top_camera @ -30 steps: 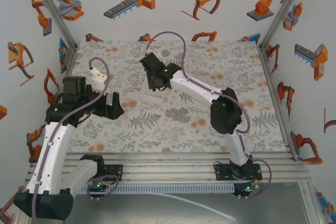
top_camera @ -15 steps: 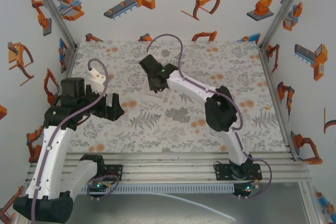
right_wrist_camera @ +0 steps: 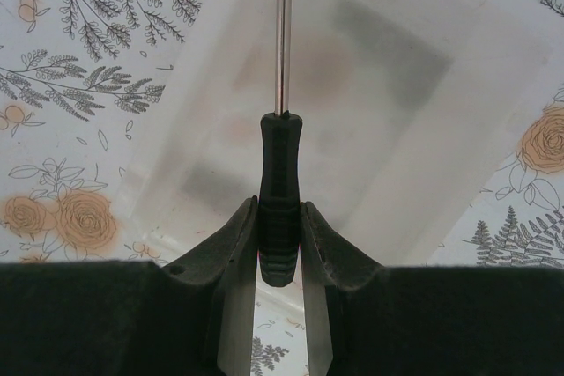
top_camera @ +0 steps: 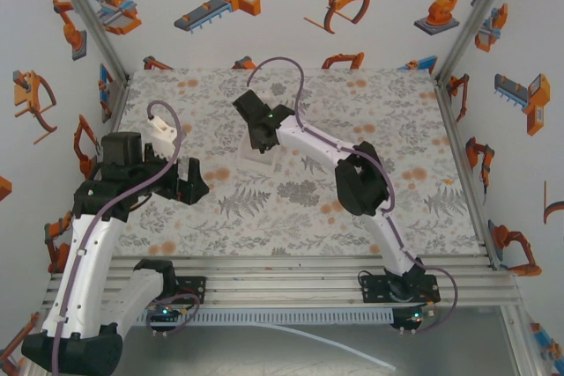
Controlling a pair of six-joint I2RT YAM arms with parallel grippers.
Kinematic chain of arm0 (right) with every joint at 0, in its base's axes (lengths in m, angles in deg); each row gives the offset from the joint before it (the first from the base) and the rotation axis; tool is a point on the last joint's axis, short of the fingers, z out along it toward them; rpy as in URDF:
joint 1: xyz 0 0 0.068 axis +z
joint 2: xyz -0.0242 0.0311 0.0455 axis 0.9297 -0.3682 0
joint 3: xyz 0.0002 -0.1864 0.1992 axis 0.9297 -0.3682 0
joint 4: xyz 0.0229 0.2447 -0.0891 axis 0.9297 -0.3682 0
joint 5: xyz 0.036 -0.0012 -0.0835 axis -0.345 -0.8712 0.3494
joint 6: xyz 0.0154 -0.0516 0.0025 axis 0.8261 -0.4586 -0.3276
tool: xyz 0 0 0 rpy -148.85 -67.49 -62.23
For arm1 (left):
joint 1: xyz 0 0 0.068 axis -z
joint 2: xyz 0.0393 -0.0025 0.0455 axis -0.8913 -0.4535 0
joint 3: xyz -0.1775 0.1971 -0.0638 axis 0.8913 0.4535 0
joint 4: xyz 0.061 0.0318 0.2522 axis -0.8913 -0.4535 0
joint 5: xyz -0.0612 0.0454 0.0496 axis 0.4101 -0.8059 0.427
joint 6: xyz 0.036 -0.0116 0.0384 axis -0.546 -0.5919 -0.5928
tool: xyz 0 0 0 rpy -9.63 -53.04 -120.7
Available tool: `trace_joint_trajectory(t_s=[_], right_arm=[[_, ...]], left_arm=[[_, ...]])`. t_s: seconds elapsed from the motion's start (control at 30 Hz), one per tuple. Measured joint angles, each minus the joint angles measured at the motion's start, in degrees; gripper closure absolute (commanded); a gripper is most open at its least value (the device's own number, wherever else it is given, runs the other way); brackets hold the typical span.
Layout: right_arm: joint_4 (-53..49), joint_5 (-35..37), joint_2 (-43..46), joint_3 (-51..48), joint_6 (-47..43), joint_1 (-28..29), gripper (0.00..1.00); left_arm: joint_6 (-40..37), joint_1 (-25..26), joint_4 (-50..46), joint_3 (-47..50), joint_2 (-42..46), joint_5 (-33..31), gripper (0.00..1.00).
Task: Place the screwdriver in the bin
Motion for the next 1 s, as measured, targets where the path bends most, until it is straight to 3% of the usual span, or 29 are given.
trace_joint_trajectory(t_s=[0.63, 1.0], right_arm=[[-2.1, 0.0, -0.2, -1.2, 0.0, 0.0, 0.76], [-4.1, 0.0, -3.9, 5.1, 0.0, 0.0, 0.75]], left_arm=[[0.0, 0.1, 0.0, 0.2, 0.3, 0.0, 0.03], [0.0, 0.4, 0.0, 0.2, 0.3, 0.0, 0.03]])
